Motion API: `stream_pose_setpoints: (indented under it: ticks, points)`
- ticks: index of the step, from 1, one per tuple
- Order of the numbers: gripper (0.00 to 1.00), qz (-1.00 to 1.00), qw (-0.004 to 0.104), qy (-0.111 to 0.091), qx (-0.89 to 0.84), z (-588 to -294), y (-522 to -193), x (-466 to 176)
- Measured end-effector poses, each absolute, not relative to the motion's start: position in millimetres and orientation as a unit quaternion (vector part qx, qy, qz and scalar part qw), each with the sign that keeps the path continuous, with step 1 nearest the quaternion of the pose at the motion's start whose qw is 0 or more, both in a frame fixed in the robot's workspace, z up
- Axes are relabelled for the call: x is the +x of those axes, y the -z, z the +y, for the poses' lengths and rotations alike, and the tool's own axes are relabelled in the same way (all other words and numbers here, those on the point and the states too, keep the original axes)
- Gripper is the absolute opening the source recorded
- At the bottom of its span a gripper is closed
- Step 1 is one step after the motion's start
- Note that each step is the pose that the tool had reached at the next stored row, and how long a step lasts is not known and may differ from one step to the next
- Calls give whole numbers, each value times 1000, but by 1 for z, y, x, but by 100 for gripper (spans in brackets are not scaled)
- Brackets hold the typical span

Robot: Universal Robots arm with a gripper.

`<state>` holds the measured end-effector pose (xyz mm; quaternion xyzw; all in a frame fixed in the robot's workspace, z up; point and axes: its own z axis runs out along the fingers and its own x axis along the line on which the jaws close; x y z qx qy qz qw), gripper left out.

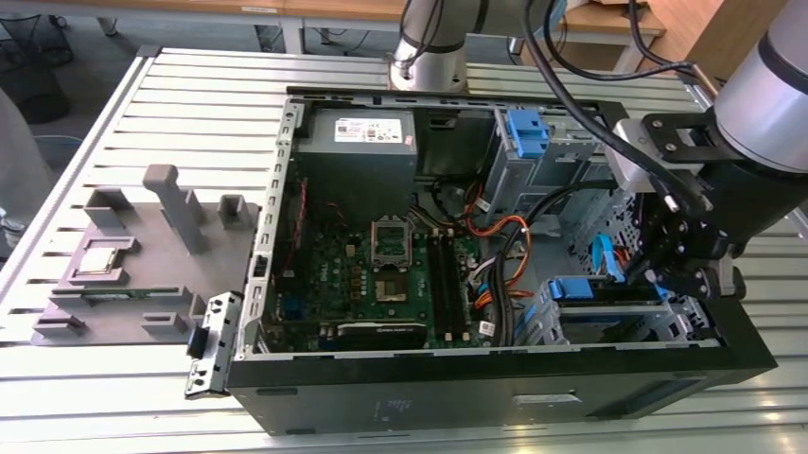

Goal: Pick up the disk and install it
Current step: 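Insert the second disk wire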

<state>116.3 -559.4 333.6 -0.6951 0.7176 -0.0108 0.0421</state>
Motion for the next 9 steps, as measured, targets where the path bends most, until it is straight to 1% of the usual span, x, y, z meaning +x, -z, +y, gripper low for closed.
stream_pose_setpoints:
  ticks: [9]
  points:
    - [17, 718, 42, 11, -695, -559, -332, 116]
